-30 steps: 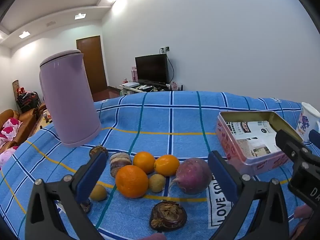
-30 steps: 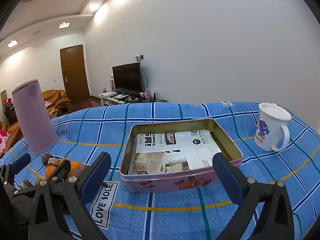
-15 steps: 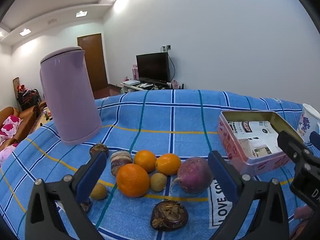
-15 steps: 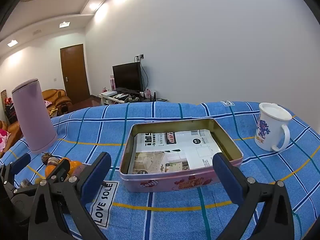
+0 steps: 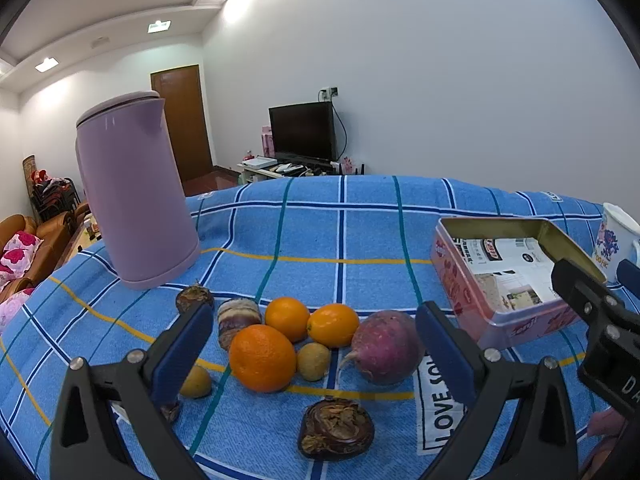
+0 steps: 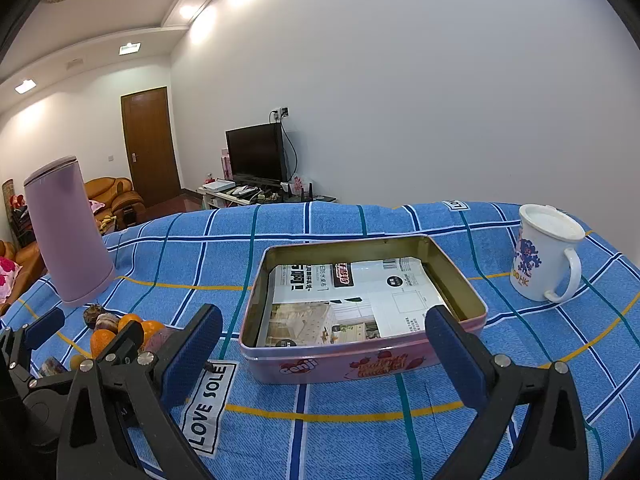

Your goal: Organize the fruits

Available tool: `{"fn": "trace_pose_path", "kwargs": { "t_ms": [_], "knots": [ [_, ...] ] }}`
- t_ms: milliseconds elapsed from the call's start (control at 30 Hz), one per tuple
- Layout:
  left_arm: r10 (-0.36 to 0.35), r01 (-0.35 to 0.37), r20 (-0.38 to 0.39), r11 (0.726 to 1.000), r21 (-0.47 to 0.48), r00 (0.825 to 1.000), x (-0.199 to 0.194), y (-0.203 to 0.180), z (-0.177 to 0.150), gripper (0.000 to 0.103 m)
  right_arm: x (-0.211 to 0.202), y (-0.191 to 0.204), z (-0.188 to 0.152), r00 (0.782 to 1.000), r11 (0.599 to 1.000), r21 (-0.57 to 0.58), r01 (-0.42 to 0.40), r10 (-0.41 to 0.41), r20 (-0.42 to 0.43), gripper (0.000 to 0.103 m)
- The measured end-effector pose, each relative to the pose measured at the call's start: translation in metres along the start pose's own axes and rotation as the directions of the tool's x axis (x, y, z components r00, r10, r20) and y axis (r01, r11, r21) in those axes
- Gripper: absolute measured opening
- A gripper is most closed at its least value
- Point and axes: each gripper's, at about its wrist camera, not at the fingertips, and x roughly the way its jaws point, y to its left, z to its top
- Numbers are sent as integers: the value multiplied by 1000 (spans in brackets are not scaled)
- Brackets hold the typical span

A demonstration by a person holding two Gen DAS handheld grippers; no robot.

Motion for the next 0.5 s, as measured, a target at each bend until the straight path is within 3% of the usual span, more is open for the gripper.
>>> {"fn": "trace_pose_path", "kwargs": {
  "t_ms": [500],
  "knots": [
    [-2,2,-4,1000,-2,1000,0,-2,0,103,-1,-1,0,1000,1000,1,0,0,-2,102]
  ]
}}
